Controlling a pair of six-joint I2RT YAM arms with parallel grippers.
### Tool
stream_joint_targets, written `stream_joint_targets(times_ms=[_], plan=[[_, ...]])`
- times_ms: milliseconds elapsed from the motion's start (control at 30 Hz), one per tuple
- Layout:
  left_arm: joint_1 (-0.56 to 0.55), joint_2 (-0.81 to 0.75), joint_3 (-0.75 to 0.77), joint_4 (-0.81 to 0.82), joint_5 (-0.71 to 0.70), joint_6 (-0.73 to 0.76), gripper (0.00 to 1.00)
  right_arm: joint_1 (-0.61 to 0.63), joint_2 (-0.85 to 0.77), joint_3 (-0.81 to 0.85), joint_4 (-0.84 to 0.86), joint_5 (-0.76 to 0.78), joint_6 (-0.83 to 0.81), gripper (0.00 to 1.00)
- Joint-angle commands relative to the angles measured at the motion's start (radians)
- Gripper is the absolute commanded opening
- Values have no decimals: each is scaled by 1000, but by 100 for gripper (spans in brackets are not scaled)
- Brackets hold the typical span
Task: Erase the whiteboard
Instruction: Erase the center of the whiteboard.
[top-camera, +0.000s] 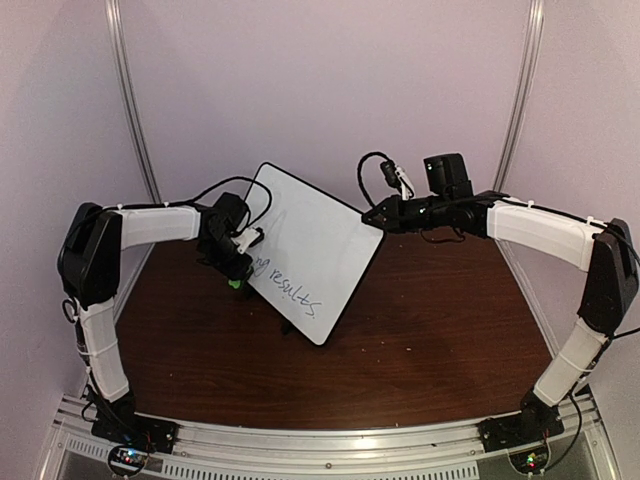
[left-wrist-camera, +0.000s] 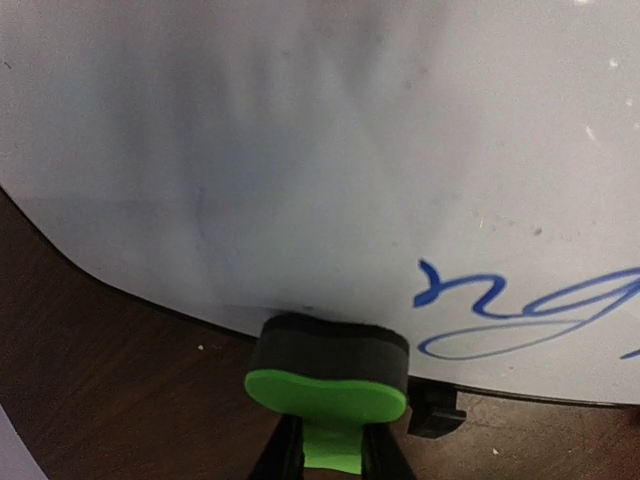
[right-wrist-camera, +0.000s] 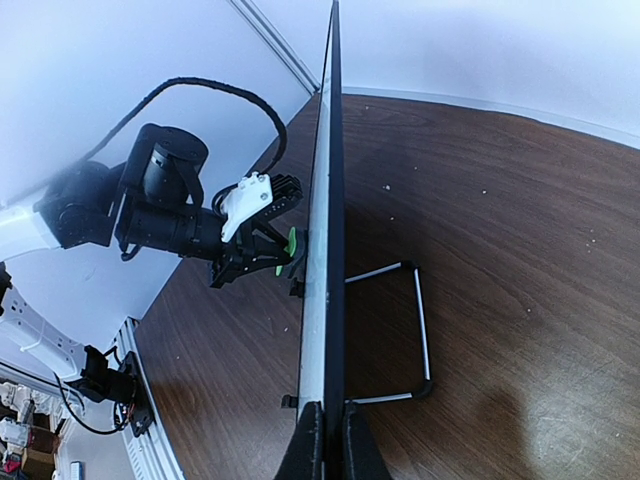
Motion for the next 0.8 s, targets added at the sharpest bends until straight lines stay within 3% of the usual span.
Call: stream_joint_targets(times_ms=[0, 200, 333, 433, 567, 767], plan=[[-36, 8, 91, 44, 42, 7, 0, 57, 19, -7, -25, -135, -92, 0], [-61, 2, 111, 145, 143, -35, 0, 57, 7, -16, -12, -130, -82, 0], [-69, 18, 59, 145, 87, -44, 0, 57, -3, -26, -15, -127, -86, 0], [-69, 29, 46, 94, -15, -44, 0, 57, -4, -31, -15, -127, -89, 0], [-70, 32, 63, -25, -17, -41, 0, 57, -2, -28, -15, -130, -88, 0], [-84, 28, 29, -64, -35, -29, 0, 57, 2, -26, -10, -132, -87, 0]])
